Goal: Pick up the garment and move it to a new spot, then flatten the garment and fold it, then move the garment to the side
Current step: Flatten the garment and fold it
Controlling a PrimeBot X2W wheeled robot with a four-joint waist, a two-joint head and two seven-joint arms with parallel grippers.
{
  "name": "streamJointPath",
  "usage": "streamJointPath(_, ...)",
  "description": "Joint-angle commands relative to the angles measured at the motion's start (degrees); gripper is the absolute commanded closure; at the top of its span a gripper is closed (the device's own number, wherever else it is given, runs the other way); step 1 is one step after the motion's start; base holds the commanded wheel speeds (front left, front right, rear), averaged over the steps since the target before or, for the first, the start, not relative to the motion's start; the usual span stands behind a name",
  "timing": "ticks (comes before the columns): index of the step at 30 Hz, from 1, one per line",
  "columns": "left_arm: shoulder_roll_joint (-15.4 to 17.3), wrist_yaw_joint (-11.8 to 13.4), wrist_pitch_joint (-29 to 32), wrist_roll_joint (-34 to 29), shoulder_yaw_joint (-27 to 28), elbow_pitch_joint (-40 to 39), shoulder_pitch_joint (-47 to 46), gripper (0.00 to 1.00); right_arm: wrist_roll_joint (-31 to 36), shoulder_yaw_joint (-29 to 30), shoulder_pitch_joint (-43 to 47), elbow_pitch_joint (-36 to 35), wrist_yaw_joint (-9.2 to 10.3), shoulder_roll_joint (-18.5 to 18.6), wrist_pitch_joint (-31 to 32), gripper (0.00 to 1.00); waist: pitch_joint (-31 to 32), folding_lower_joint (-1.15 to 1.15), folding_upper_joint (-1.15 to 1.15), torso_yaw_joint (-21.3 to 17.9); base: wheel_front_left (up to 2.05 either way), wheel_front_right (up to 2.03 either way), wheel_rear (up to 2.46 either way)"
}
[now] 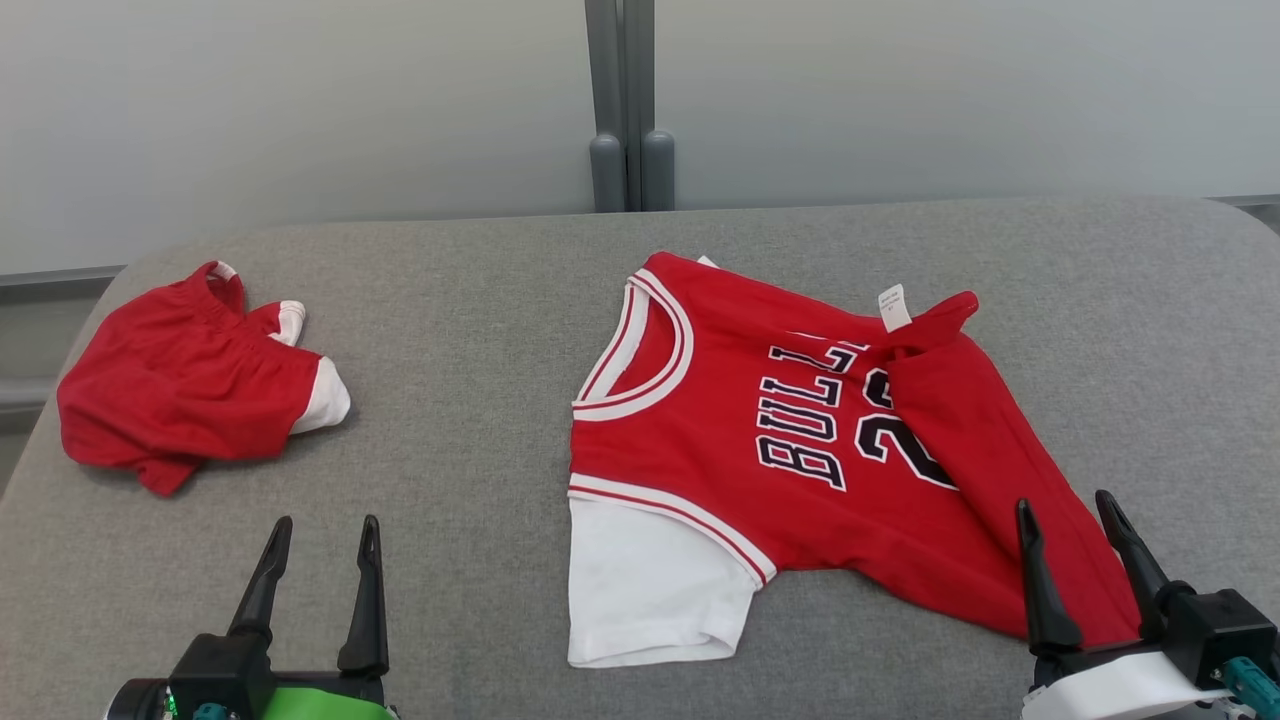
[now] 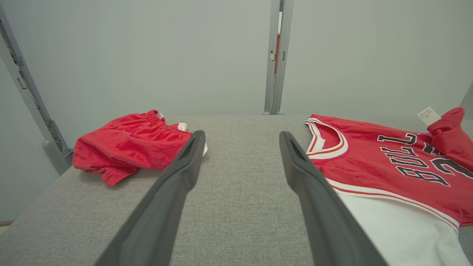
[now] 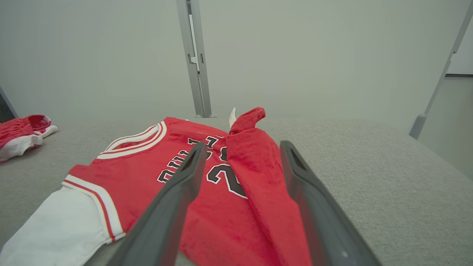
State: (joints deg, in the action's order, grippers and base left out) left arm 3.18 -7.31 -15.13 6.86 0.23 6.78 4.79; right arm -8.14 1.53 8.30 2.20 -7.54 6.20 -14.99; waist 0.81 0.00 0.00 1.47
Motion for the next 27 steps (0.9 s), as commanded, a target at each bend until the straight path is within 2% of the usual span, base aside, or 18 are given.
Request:
streamJointPath(1, 0.6, -0.3, 0.0, 0.2, -0.1, -0.2, 0.9, 0.00, 0.3, 0.0, 0.7, 0.1, 0.10, 0.0, -0.3, 0.00, 0.0, 0.00, 0.00, 0.0, 0.00, 0.00, 0.00)
streamJointPath(22, 1.0, -0.3, 0.0, 1.2, -0.4, -0.3, 1.7, 0.00, -0.9, -0.2, 0.6, 0.3, 0.10, 0.5, -0.3, 0.00, 0.3, 0.00, 0.00, -0.6, 0.00, 0.00, 0.00)
streamJointPath(27, 1.2, -0.3, 0.0, 1.7, -3.1, 1.6, 1.3, 0.00, -1.3, 0.4, -1.2, 1.4, 0.10, 2.0, -0.3, 0.00, -0.1, 0.00, 0.00, -1.3, 0.00, 0.00, 0.00)
